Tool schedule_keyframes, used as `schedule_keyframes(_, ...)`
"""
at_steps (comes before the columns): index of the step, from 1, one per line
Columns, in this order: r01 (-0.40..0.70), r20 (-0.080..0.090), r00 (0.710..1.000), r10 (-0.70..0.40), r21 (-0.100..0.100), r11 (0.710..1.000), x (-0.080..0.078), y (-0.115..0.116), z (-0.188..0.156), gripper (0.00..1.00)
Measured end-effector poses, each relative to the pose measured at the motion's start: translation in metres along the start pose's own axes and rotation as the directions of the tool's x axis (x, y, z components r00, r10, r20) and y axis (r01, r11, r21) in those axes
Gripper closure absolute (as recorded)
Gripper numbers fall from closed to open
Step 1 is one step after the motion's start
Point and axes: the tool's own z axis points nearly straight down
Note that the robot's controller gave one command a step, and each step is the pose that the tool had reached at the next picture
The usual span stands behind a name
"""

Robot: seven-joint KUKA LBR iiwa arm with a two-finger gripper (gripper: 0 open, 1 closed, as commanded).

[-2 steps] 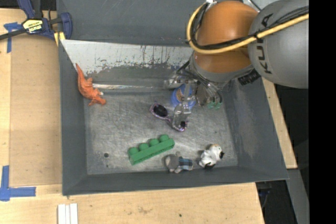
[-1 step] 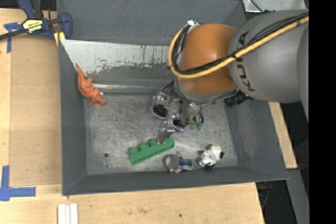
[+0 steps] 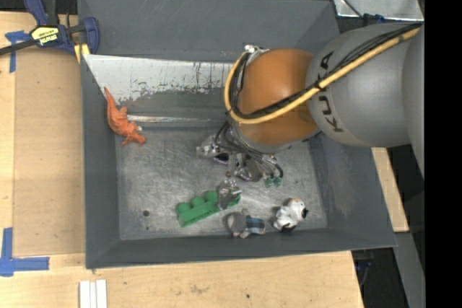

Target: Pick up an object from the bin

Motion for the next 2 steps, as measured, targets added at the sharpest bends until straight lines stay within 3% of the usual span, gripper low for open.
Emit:
schedule_keyframes(1, -0.139, 0.000, 0.990, 0.139, 0.000, 0.990, 0.011, 0.005, 0.045, 0.00)
schedule_keyframes(2, 0.243, 0.021, 0.970, -0.243, 0.005, 0.970, 0.018, 0.008, 0.057, 1.00)
